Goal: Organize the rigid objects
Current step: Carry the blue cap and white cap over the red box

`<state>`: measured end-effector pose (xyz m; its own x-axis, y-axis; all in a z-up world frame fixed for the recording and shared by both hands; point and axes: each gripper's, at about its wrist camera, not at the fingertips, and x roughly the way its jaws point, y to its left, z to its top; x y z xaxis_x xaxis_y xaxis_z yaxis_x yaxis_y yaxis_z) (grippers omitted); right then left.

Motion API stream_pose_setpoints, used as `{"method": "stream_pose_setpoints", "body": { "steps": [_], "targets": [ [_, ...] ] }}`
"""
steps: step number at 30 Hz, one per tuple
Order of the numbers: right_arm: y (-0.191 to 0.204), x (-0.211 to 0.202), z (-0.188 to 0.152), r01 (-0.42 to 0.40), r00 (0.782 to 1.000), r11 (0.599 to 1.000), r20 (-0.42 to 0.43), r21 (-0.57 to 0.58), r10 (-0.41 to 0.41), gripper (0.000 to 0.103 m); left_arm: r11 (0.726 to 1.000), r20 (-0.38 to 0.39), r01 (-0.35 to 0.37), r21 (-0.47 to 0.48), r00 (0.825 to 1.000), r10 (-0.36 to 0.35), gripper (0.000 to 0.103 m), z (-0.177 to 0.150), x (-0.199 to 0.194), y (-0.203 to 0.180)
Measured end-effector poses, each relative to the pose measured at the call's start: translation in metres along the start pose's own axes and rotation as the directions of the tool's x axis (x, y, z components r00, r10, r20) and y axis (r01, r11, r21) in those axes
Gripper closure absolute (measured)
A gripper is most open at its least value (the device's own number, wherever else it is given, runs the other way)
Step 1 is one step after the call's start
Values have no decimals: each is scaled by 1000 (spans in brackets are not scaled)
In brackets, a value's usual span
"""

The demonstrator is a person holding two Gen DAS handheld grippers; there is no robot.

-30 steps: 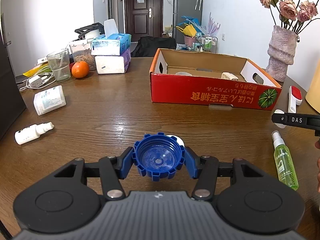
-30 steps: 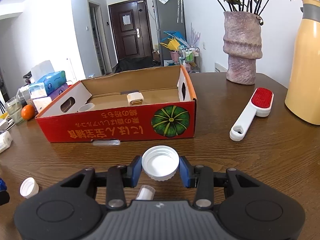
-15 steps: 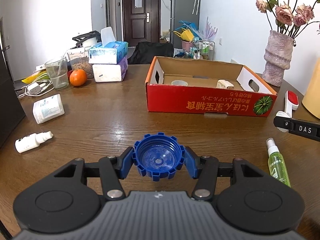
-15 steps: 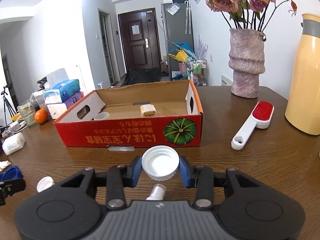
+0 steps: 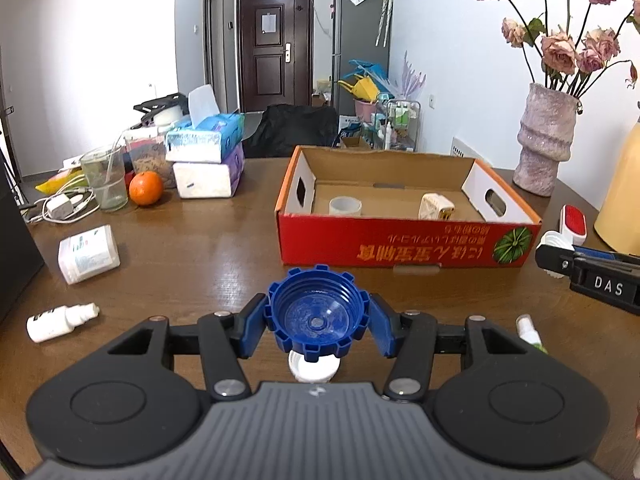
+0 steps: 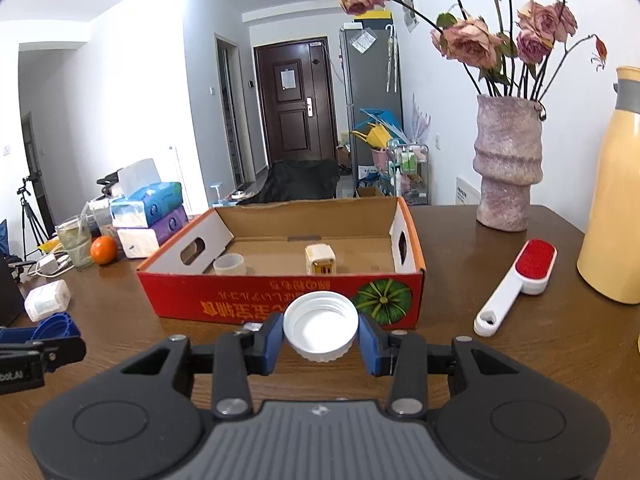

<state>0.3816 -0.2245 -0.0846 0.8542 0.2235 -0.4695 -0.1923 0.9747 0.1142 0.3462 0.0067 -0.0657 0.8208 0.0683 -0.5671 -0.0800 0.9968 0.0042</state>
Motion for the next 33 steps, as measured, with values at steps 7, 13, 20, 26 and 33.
{"method": "stream_pose_setpoints", "body": {
  "steps": [7,13,20,26,33],
  "targets": [
    [7,1,11,-12,1000,1000,25,-9,12,64,1000,26,18,0,1000,-18,49,17,4,-6],
    [11,7,23,-19,999,1000,48,-10,20,64,999,46,35,-2,998,-35,49,32,10,-12],
    [15,19,32,-22,998,1000,59,-10,23,64,999,62,52,-9,997,-52,49,47,23,-20],
    [16,33,38,-23,998,1000,65,-6,23,64,997,61,74,-23,995,-72,49,60,42,-27],
    [11,51,46,-27,998,1000,54,1,27,64,995,58,97,-35,994,-95,49,73,63,-34]
  ]
}}
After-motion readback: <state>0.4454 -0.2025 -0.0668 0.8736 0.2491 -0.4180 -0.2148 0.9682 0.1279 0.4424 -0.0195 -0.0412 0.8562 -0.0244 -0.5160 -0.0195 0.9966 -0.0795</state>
